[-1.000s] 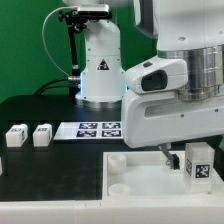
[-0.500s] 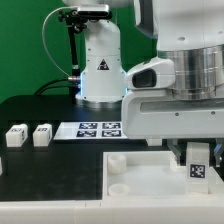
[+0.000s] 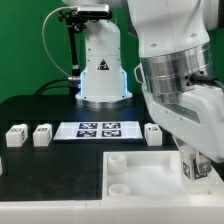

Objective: Assemble one leg

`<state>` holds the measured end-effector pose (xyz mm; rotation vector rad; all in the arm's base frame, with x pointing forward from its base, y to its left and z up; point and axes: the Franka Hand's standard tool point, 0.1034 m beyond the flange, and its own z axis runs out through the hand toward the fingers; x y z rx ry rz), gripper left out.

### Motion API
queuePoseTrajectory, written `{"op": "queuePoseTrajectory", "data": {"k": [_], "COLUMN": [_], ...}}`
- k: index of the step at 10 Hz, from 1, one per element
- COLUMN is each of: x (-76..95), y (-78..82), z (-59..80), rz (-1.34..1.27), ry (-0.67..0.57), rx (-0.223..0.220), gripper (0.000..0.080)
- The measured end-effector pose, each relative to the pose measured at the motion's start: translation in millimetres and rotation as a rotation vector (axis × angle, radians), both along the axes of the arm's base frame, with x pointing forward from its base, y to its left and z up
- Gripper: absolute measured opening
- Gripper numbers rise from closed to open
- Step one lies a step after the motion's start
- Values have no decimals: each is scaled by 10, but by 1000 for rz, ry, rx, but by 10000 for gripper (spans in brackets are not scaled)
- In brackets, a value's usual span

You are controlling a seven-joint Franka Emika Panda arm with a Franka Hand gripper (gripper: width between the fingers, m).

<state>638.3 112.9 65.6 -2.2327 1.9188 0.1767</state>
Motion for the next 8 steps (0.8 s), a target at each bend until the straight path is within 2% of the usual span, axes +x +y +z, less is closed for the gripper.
{"op": "queuePoseTrajectory", "data": {"k": [1, 2, 3, 4, 5, 6, 8], "x": [-1, -2, -6, -40, -81, -91, -69], "y": [-2, 3, 7, 20, 24, 32, 6], "z": [-3, -3, -5, -17, -15, 16, -5], "rz": [11, 45, 59, 155, 369, 616, 766], "ry": [-2, -9, -11, -14, -25, -28, -77], "rx": [-1, -2, -3, -4, -17, -38, -43], "gripper": [291, 376, 376, 549, 549, 627, 645]}}
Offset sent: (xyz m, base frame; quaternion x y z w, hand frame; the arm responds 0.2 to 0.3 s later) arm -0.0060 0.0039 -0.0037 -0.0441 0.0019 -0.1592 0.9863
